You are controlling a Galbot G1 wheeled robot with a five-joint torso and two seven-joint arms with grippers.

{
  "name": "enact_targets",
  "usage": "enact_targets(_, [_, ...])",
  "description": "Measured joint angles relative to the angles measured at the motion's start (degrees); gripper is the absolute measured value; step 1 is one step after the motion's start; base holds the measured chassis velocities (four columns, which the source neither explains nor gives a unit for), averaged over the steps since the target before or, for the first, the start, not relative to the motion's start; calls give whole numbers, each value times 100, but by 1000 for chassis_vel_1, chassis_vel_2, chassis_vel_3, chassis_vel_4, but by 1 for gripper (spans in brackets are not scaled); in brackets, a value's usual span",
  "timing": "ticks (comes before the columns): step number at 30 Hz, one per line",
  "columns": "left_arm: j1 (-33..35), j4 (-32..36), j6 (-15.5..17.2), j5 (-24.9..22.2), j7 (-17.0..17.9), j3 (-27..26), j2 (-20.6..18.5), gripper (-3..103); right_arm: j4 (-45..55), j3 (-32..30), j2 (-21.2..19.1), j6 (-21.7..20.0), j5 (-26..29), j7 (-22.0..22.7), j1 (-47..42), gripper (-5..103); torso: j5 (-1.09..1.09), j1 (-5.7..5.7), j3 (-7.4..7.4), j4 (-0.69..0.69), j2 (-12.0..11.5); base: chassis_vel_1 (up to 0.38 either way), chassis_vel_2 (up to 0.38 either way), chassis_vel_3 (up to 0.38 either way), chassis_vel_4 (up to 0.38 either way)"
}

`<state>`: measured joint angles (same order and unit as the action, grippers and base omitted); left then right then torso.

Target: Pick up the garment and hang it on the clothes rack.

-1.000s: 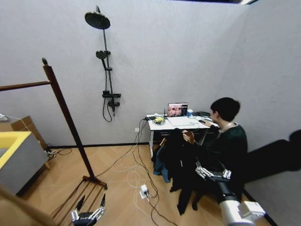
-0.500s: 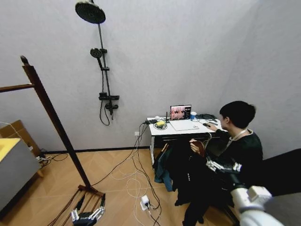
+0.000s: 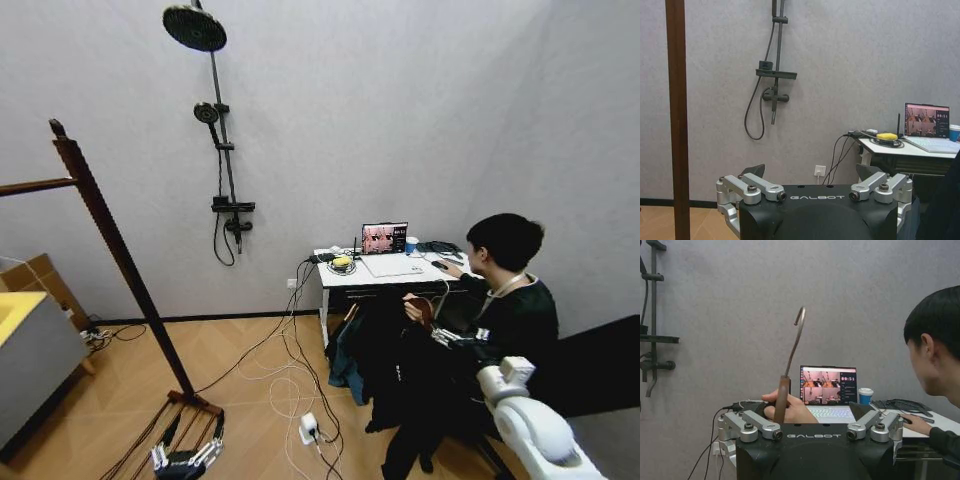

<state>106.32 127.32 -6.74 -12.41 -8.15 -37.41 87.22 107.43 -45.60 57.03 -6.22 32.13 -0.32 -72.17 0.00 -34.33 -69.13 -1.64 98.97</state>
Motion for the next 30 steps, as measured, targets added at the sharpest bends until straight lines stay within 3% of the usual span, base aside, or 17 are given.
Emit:
enact_targets(6, [0, 0, 0, 0, 0, 0, 0, 100, -161, 260, 0, 8, -99, 54, 366, 94, 0, 1, 0, 0, 0, 0, 0, 0, 0])
enact_targets(7, [0, 0, 0, 0, 0, 0, 0, 100, -218, 311, 1, 10, -135, 88, 463, 84, -1, 1, 0, 1, 0, 0, 0, 0, 0])
enact_targets(11, [0, 0, 0, 0, 0, 0, 0, 100, -268, 376, 0, 11, -158, 104, 542, 78, 0, 1, 0, 0, 0, 0, 0, 0, 0])
enact_targets(12, [0, 0, 0, 0, 0, 0, 0, 100, -285, 421, -3, 11, -162, 104, 585, 67, 0, 1, 0, 0, 0, 0, 0, 0, 0])
enact_targets(16, [0, 0, 0, 0, 0, 0, 0, 100, -303, 470, -4, 16, -161, 104, 639, 62, 0, 1, 1, 0, 0, 0, 0, 0, 0])
enact_targets(17, [1, 0, 0, 0, 0, 0, 0, 100, -311, 484, -4, 18, -158, 105, 656, 50, 0, 1, 0, 0, 0, 0, 0, 0, 0])
enact_targets(21, [0, 0, 0, 0, 0, 0, 0, 100, -324, 507, 15, 41, -134, 137, 670, 33, 0, 1, 0, 0, 0, 0, 0, 0, 0])
enact_targets(22, [0, 0, 0, 0, 0, 0, 0, 100, -324, 507, 15, 41, -134, 137, 670, 33, 0, 1, 0, 0, 0, 0, 0, 0, 0])
enact_targets(24, [0, 0, 0, 0, 0, 0, 0, 100, -324, 490, 16, 74, -122, 159, 635, 23, 0, 1, 0, 1, 0, 0, 0, 0, 0])
enact_targets(26, [0, 0, 0, 0, 0, 0, 0, 100, -324, 471, 14, 89, -104, 164, 613, 23, 0, 1, 1, 1, 0, 0, 0, 0, 0])
enact_targets(27, [0, 0, 0, 0, 0, 0, 0, 100, -314, 449, 7, 103, -69, 166, 580, 13, 0, 1, 1, 2, 0, 0, 0, 0, 0])
enact_targets(30, [0, 0, 0, 0, 0, 0, 0, 100, -287, 385, -9, 126, -20, 180, 514, 9, -1, 1, 1, 2, 0, 0, 0, 0, 0])
